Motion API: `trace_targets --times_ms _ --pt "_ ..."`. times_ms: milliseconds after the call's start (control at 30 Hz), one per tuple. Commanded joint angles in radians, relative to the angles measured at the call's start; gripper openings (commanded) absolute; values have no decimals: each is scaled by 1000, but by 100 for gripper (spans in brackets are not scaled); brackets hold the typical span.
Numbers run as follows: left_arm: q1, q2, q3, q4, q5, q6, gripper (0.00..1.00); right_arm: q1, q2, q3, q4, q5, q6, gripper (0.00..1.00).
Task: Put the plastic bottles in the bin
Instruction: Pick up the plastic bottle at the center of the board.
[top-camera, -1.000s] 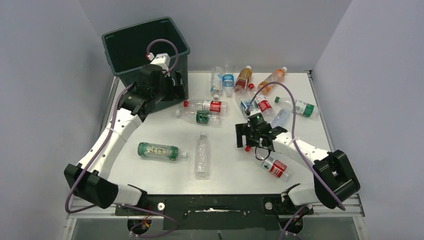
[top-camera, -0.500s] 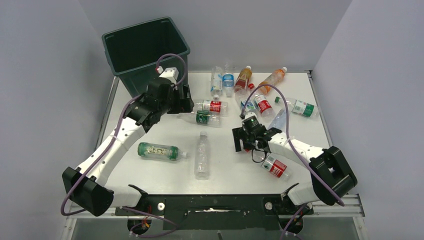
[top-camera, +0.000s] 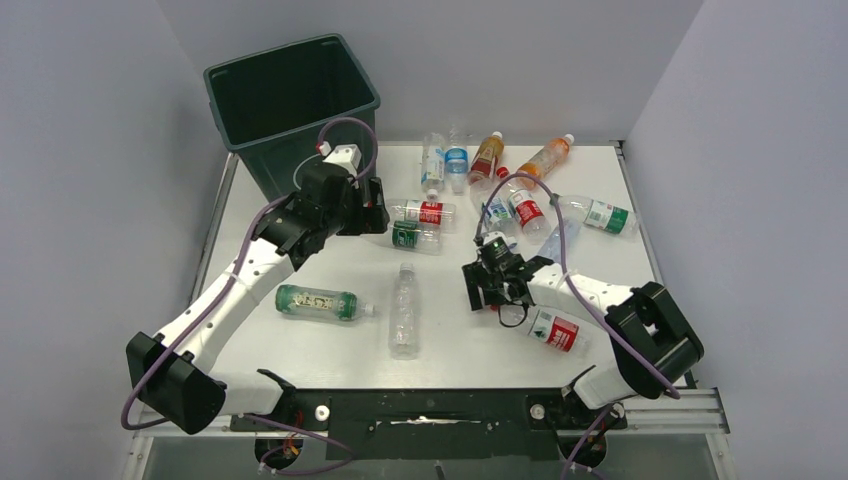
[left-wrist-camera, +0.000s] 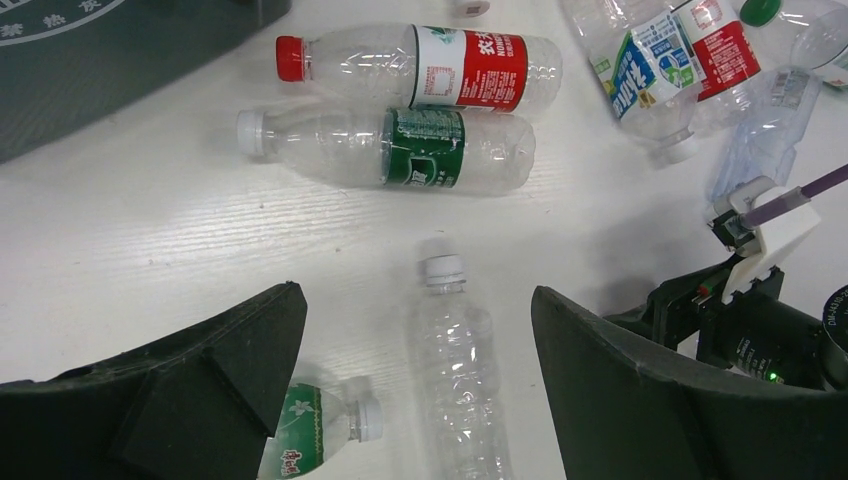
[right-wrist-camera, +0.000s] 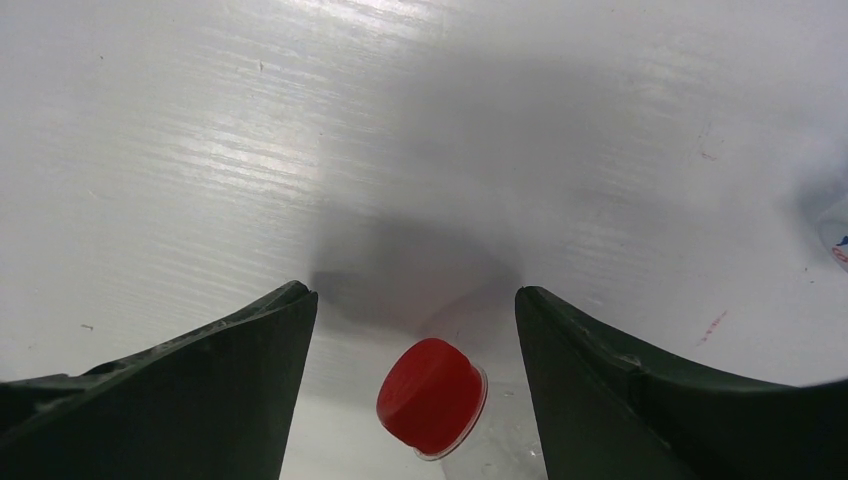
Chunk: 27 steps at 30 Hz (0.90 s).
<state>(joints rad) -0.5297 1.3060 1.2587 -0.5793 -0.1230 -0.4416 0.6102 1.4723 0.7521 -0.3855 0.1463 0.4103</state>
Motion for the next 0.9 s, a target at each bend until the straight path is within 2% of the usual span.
trace_targets --times_ms 0,67,133,167,367,467,667,867 --pt "-4 -24 4 58 -13 -5 84 20 2 40 -17 25 8 75" --pt "-4 -24 1 59 -15 -3 84 27 2 47 -28 40 17 77" --pt "-4 -23 -1 61 -15 -3 84 28 -1 59 -44 62 25 89" --pt "-3 -21 -1 61 -16 -3 84 27 -4 68 -55 76 25 91" --pt "-4 -6 -9 71 2 -7 84 26 -61 140 -118 142 14 100" --pt "-15 4 -15 77 19 -12 84 4 -76 164 -139 182 35 98" --pt "-51 24 -22 86 22 -21 84 -202 -129 162 -125 124 108 98" --pt "-83 32 -36 92 13 -26 84 -382 -146 169 -137 155 156 98"
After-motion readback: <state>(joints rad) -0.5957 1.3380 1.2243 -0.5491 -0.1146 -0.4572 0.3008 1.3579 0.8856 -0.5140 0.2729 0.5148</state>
